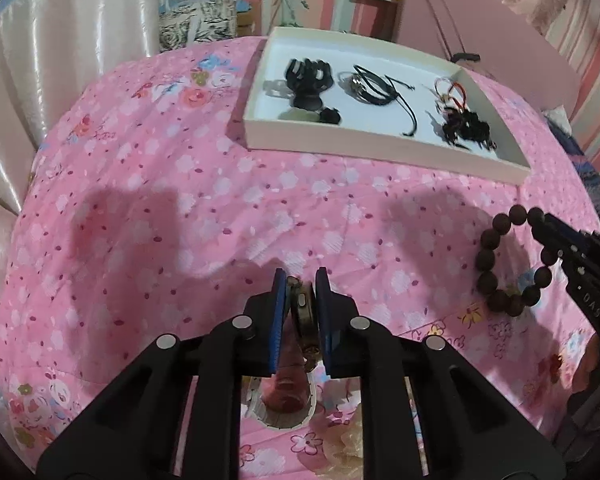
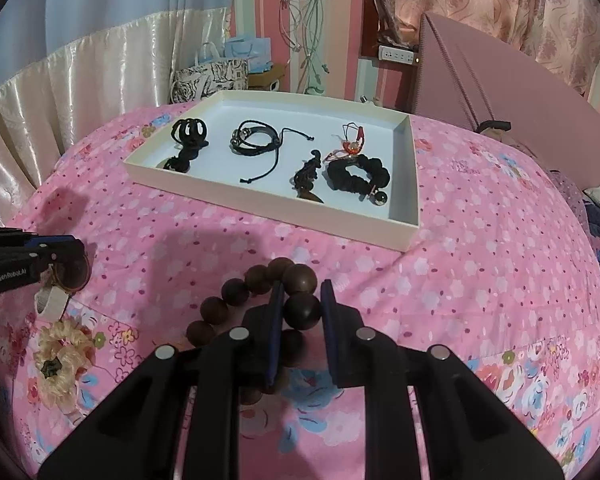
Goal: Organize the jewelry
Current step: 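Lift the gold watch with the left tool while the right tool holds the bead bracelet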
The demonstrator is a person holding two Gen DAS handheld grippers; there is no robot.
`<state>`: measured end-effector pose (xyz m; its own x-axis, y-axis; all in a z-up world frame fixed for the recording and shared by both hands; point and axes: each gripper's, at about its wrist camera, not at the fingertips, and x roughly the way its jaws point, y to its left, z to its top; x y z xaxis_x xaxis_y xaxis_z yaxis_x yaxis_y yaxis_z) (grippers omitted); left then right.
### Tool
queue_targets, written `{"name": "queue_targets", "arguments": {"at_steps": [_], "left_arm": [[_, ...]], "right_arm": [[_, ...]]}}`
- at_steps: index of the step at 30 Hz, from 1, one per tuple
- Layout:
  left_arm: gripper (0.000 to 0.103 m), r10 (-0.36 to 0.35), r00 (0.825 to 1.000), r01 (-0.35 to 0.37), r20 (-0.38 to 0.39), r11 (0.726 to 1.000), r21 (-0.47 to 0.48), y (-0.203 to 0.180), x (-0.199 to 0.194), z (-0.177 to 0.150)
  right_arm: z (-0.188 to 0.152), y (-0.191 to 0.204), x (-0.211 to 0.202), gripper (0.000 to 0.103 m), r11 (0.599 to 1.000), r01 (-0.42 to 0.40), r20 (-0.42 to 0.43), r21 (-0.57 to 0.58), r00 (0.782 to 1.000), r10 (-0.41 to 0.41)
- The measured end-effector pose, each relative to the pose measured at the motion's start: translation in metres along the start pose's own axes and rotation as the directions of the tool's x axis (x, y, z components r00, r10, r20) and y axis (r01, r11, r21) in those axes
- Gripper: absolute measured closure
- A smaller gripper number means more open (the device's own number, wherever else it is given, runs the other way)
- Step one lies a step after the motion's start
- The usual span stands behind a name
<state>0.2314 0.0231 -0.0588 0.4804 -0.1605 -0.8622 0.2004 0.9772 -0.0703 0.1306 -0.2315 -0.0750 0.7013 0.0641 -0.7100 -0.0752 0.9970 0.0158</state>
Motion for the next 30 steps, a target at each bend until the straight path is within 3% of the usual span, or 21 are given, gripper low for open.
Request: {"name": "queue_targets", "arguments": {"at_steps": [10,15,23,30], "left_arm": [[0.091,-0.03,0.999,0.03,0.026,0.999,-0.033,0.006,-0.012,0.013],[0.09,-0.042,0.997,0.039,-0.061,0.998,-0.052,0.01,0.006,0.019],[0.087,0.08,0.986,-0.077,-0.146,0.997,0.028,-0.007,0.032,0.029],[0.072,0.142,0.974,-0.133,-0.174,0.989,0.058,-0.009,0.048,0.021]], "right_arm": [[0.01,-0.006,0.003,0.084,0.999,-0.031,0.001,0.035,1.0,0.031],[0.009,-0.009,0.012,0.084,0.998,-0.031,-0.013,0.051,0.999,0.032],[0.006,-0.015,0.025,0.084,0.996,-0.043,-0.042,0.081,0.998,0.047],[0.006,-0.02,0.025,0.084,0.994,-0.052,-0.044,0.101,0.997,0.057]]}}
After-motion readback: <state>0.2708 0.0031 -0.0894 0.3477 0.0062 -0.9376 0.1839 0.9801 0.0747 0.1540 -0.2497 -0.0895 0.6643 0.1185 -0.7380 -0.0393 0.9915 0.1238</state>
